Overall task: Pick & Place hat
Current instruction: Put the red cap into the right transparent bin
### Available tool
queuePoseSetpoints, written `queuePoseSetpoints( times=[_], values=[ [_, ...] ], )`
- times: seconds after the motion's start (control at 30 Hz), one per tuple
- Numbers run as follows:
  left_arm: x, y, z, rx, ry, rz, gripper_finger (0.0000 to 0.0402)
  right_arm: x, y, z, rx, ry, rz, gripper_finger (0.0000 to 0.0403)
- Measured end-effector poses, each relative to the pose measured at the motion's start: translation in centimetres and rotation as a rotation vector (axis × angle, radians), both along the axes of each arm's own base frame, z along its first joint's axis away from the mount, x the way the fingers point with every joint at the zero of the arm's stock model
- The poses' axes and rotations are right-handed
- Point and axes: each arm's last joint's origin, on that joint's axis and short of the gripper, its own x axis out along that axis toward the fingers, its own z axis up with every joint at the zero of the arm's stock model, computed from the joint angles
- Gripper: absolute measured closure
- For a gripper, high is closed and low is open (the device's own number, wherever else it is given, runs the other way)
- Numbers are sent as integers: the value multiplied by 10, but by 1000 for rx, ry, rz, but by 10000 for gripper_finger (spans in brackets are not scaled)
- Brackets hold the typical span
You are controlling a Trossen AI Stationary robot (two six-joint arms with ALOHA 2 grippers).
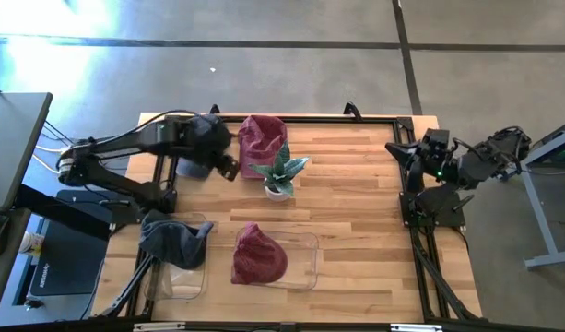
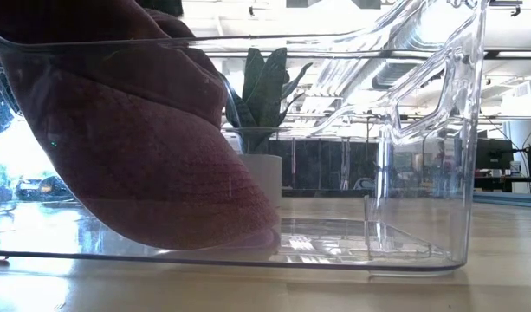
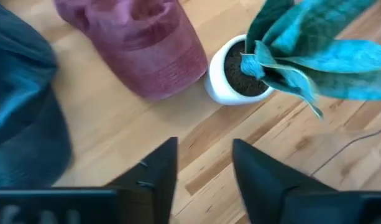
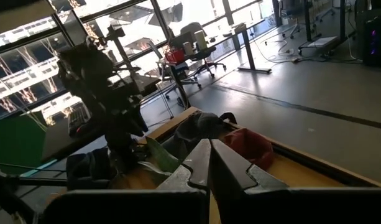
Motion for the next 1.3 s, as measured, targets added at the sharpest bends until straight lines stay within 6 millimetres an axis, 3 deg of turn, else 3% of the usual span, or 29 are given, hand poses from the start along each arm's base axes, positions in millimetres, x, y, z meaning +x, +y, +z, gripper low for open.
queuePoseSetpoints(
  times=[0.27, 0.4, 0.5, 0.73, 0.87, 1.0, 1.3],
  values=[
    [-4, 25, -80, -208, 206, 95, 173, -3, -6, 1, -122, 62, -24, 396],
    [-1, 20, -116, -229, 165, -90, 168, -7, -11, 2, -200, 102, -47, 396],
    [5, 13, -134, -141, 146, -251, 170, -11, -16, 3, -249, 126, -71, 396],
    [28, 1, -147, 330, 239, -468, 170, -22, -25, 5, -283, 133, -122, 396],
    [43, -2, -153, 513, 267, -577, 165, -24, -27, 6, -244, 103, -146, 396],
    [51, 0, -161, 565, 288, -666, 153, -25, -28, 6, -180, 61, -167, 396],
    [60, 3, -181, 594, 381, -648, 140, -25, -28, 6, -66, -18, -194, 396]
  ],
)
